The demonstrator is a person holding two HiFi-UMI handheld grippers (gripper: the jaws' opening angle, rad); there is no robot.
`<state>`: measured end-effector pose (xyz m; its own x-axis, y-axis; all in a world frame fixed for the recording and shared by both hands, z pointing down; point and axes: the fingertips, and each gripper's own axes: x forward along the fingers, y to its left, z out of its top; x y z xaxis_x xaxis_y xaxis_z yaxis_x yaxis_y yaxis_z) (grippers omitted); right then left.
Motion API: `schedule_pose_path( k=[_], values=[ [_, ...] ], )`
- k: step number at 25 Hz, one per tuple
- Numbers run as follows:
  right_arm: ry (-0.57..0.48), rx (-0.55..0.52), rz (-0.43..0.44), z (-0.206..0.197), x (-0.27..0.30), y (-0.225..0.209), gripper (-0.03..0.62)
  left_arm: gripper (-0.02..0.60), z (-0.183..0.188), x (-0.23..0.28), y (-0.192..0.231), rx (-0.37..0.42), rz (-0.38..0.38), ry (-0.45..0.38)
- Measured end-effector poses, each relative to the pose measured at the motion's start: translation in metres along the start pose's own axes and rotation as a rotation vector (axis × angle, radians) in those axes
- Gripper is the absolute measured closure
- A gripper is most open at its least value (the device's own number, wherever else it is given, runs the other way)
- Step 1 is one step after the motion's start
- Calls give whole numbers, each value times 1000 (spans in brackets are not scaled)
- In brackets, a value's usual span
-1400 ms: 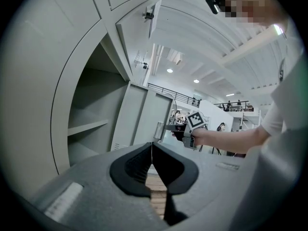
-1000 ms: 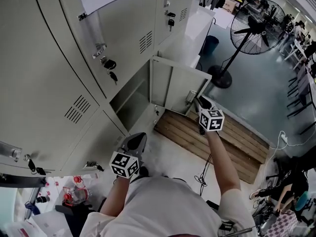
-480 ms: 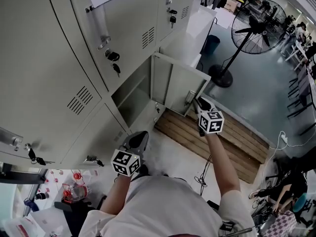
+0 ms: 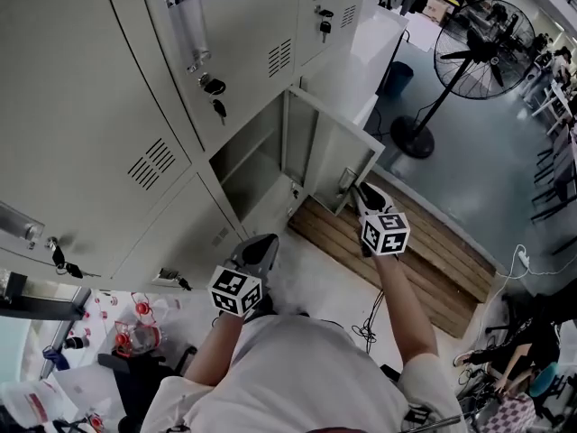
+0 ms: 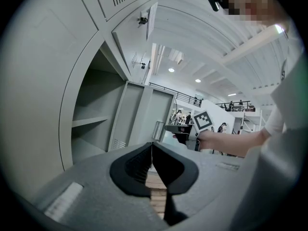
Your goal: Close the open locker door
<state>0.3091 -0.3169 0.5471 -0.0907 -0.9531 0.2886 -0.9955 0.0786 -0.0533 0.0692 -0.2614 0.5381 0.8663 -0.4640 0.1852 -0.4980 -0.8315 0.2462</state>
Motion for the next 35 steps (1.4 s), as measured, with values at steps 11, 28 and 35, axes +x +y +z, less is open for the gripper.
schedule_pose_path(
  k=[11,28,35],
  values=[
    [-7,-24,90,-5,-14,38,497,566,-5,-8,-13,0,24,0],
    [-17,-80,202,-10,-23,85,513,566,-12,-31,-16,-10,90,-7],
    [-18,-114,271,-10,-25,109,514,566,-13,-42,-14,-13,115,-10]
  ],
)
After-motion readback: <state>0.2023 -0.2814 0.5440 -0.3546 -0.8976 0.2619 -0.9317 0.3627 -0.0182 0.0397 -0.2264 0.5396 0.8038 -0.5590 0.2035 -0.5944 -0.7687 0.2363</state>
